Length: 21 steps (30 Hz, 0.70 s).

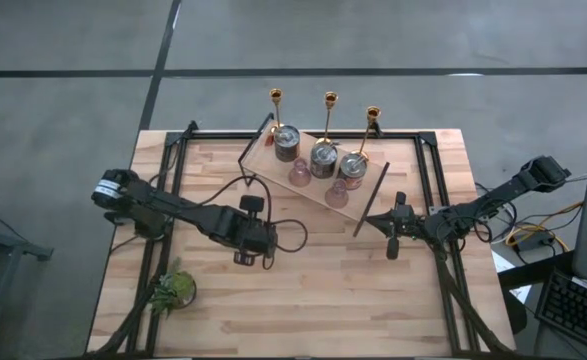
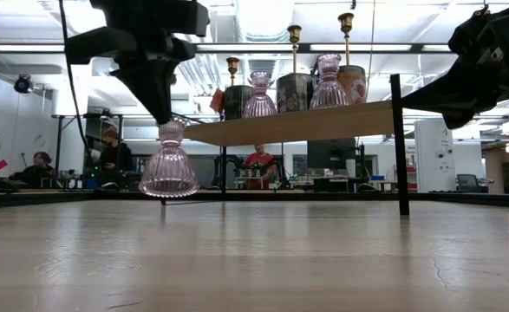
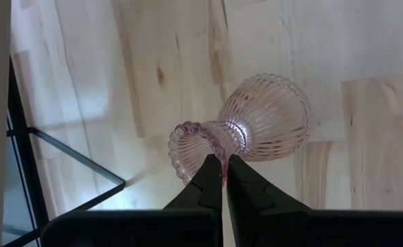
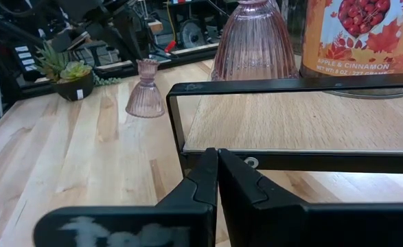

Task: Pick & Place candle stick holders
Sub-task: Put the pink glass candle holder on the shelf aligned with the other pink glass candle holders

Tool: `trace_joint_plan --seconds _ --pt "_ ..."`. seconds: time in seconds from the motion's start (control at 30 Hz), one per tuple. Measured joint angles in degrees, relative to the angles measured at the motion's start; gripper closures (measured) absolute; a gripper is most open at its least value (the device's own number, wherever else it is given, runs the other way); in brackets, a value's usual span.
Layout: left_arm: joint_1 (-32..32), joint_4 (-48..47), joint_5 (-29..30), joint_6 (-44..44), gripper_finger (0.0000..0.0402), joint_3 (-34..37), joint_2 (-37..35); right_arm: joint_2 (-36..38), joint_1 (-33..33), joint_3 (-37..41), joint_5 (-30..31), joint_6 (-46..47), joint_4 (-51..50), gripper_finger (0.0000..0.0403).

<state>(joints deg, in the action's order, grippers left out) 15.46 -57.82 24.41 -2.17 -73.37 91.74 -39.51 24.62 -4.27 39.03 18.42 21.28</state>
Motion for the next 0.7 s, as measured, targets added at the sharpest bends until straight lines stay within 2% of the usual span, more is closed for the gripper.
trace_joint_plan --seconds 0.37,0.7 --pt "-0.6 -3.1 2.5 0.2 0.0395 -0.1 0.0 0.0 0.0 0.0 0.0 0.0 0.0 0.0394" --pt "-3.6 -7.3 6.1 3.9 0.0395 -5.9 -0.1 0.0 0.0 0.0 0.0 0.0 0.0 0.0394"
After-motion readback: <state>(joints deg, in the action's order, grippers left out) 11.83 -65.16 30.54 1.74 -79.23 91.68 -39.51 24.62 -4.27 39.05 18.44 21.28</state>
